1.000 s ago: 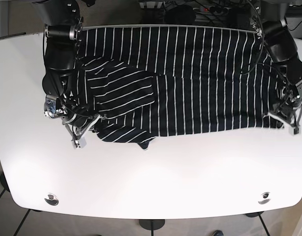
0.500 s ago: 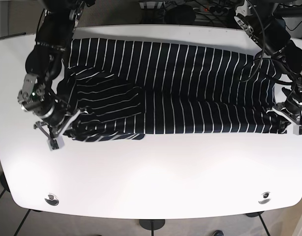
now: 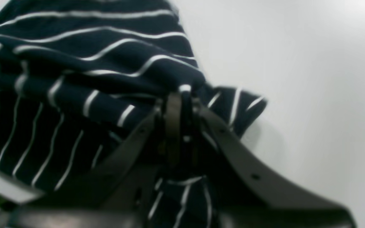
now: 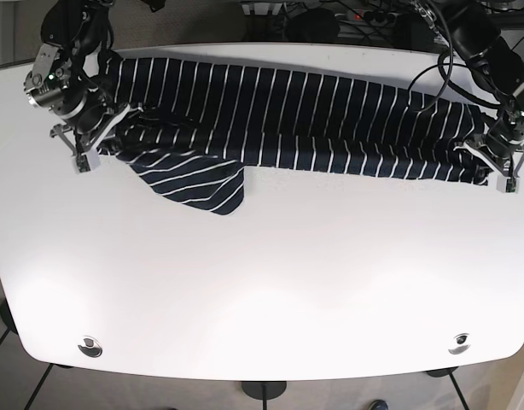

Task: Fold the T-shirt properly
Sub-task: 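Lift the striped shirt's edge with both grippers and fold it over the body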

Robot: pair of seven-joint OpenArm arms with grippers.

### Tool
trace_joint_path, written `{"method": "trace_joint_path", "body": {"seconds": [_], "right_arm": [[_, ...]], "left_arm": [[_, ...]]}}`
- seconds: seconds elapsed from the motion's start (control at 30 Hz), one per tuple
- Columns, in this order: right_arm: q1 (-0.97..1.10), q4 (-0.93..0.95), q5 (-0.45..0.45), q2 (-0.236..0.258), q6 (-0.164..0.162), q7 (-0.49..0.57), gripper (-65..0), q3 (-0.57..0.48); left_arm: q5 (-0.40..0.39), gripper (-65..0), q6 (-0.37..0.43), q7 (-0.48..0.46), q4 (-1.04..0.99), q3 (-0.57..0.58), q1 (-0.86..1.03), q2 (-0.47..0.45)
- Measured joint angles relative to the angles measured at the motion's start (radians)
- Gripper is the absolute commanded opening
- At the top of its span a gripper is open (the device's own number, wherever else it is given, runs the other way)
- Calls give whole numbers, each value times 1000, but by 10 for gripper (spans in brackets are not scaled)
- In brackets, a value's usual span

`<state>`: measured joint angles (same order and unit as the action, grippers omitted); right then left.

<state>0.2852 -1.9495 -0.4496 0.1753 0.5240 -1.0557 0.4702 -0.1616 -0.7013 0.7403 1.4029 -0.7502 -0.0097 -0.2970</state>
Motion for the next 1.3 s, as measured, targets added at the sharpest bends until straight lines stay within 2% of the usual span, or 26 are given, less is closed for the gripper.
{"method": "trace_joint_path", "body": {"seconds": [0.17, 0.2, 0.27, 0.37, 0.4, 0.47, 0.5, 0.67, 0.8, 0.87, 0.97, 1.03, 1.07, 1.13, 1.17, 1.2, 1.23, 1.3], "right_arm": [[59, 0, 0, 0, 0, 3, -625, 0], [67, 0, -1, 0, 0, 4, -598, 0], [86, 0, -3, 0, 0, 5, -466, 0], [113, -2, 1, 5, 0, 1, -211, 2], [113, -5, 5, 4, 0, -4, -140, 3], [97, -15, 0, 4, 0, 0, -49, 1], [78, -16, 0, 4, 0, 0, -36, 1], [-85, 37, 0, 3, 0, 7, -36, -12], [-240, 249, 0, 2, -4, 4, -36, -99], [-274, 324, 3, 2, -8, -12, -36, -119], [-283, 386, 4, -45, -10, -14, -38, -123], [-290, 425, -10, -66, -1, 1, -49, -123], [-294, 426, 0, -75, -1, 7, -92, -121], [-293, 428, 3, -90, -3, 4, -325, -120], [-293, 431, 5, -95, -3, -5, -503, -121], [-290, 428, 3, -98, -2, -5, -607, -123], [-289, 417, 3, -99, -1, -10, -637, -124], [-284, 367, 5, -97, -1, -20, -626, -121]], "left_arm": [[0, -650, -3, -1, 0, 5, 46, -18], [0, -646, -3, 0, 0, 5, 48, -20], [4, -540, -3, 0, 0, 5, 56, -24], [40, -301, -2, 1, 2, 6, 71, -32], [44, -251, 4, 2, 3, 6, 73, -32], [43, -231, 4, 5, 40, 7, 76, -31], [41, -229, 3, 4, 79, 7, 77, -31], [34, -229, 6, -7, 267, 22, 66, -6], [37, -231, -4, 3, 272, 161, 79, 52], [38, -231, -3, 0, 250, 219, 99, 42], [48, -231, -2, 4, 243, 214, 131, 43], [45, -231, -2, 0, 243, 213, 160, 38], [45, -231, 1, 0, 243, 213, 173, 37], [44, -231, 1, -2, 209, 213, 193, 39], [42, -232, 1, -9, 166, 213, 192, 35], [23, -235, 1, -26, 141, 213, 193, 23], [13, -254, -4, -31, 120, 212, 189, 7], [6, -304, -4, -35, 96, 212, 181, -3]]}}
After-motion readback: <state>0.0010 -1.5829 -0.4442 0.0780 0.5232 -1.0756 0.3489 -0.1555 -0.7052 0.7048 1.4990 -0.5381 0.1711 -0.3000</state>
